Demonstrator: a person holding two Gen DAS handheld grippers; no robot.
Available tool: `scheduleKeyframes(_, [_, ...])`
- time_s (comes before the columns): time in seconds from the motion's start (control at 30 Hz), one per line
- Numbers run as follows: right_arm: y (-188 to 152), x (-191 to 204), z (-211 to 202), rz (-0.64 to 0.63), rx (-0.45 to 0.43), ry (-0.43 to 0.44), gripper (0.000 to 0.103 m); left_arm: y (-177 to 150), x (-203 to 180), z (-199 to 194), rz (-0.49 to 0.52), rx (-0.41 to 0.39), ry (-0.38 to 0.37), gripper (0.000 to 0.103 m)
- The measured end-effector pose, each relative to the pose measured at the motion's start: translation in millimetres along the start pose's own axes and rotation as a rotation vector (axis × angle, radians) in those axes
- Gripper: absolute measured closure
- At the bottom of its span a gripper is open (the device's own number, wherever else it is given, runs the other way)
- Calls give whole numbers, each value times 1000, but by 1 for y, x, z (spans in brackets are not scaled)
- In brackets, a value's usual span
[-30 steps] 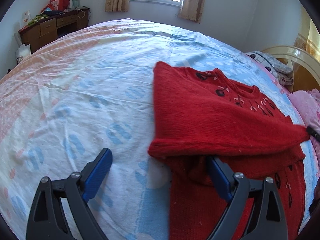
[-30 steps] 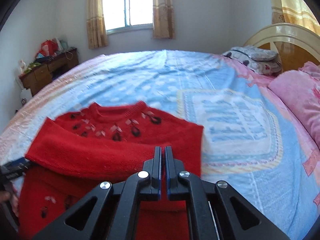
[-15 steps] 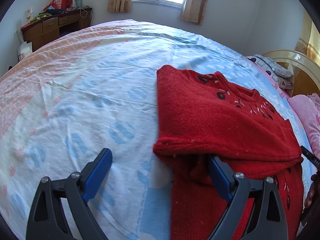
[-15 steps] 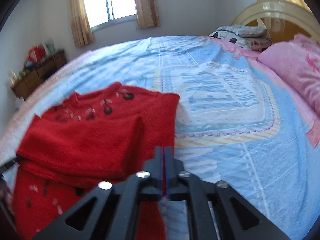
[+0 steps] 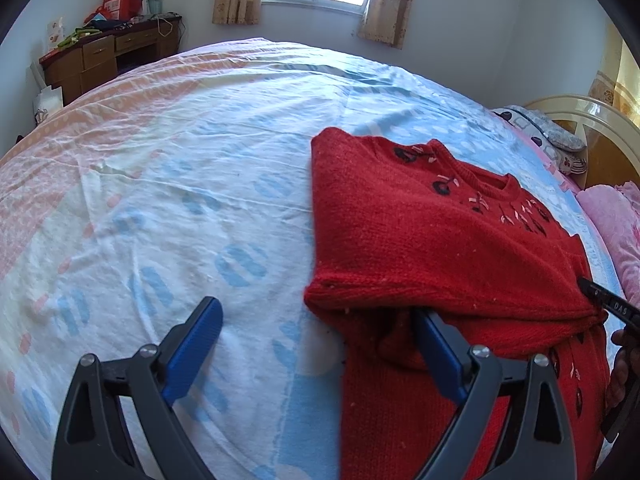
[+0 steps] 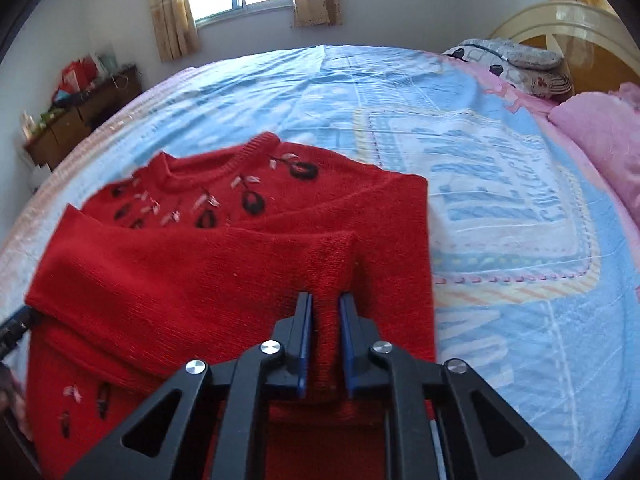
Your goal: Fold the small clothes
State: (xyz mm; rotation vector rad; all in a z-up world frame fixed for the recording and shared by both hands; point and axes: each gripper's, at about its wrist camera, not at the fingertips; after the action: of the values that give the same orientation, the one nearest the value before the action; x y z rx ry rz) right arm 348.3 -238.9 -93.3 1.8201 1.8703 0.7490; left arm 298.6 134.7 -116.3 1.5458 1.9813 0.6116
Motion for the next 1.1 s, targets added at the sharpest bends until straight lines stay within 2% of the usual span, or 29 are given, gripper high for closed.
scheduleKeyframes(0.23, [3, 2, -1, -44, 21, -27, 90, 0, 0, 0, 1, 1, 0, 6])
scheduleKeyframes(0.33, [2, -3, -8, 0, 14, -18, 71, -1, 0, -3, 2, 5, -8, 6])
scheduleKeyframes(0.4, [1, -4, -17, 29, 0, 1, 41, -8, 6, -18, -29, -13, -9, 6])
scheduleKeyframes(0.43, [1, -3, -22, 30, -12, -3, 39, -12, 8, -24, -29, -25, -7, 6])
scheduleKeyframes(0.53, [1, 8, -35, -8, -61, -18, 39, -20, 8, -53, 7, -98, 11, 6])
scheduleKeyframes(0.6, [3, 15, -40, -21, -85, -6, 39, -10, 12, -70, -8, -164, -4, 6])
scheduleKeyframes(0.67, [6, 23, -39, -31, -90, 27, 39, 3, 15, -72, -26, -192, -2, 0])
scheduleKeyframes(0.8, [2, 34, -28, -61, -63, 87, 39, 25, 3, -41, 25, -121, 37, 0])
scheduleKeyframes(0.9, [-10, 33, -10, -83, -1, 85, 39, 18, -7, -11, 82, -44, 105, 0])
scheduleKeyframes(0.93, [-15, 32, -9, -97, -16, 91, 39, 13, -8, -3, 98, -20, 121, 0])
scheduleKeyframes(0.97, [-18, 30, -11, -111, -32, 99, 39, 7, -9, 6, 112, 13, 127, 0])
scheduleKeyframes(1.0, [-19, 28, -12, -116, -33, 102, 39, 6, -6, 8, 103, 21, 103, 0])
scheduleKeyframes(1.1, [-21, 25, -13, -117, -31, 99, 39, 6, -3, 5, 80, 23, 97, 0])
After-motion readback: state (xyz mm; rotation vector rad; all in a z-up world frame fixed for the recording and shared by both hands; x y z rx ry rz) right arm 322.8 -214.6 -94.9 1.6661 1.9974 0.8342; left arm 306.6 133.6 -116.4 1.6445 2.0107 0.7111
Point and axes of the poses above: each gripper's, at about its wrist camera, not at the fingertips, and z roughly the way its jaws point, x to its left, y to its top, and after that the axes turned 4 degrees about y, right-handed
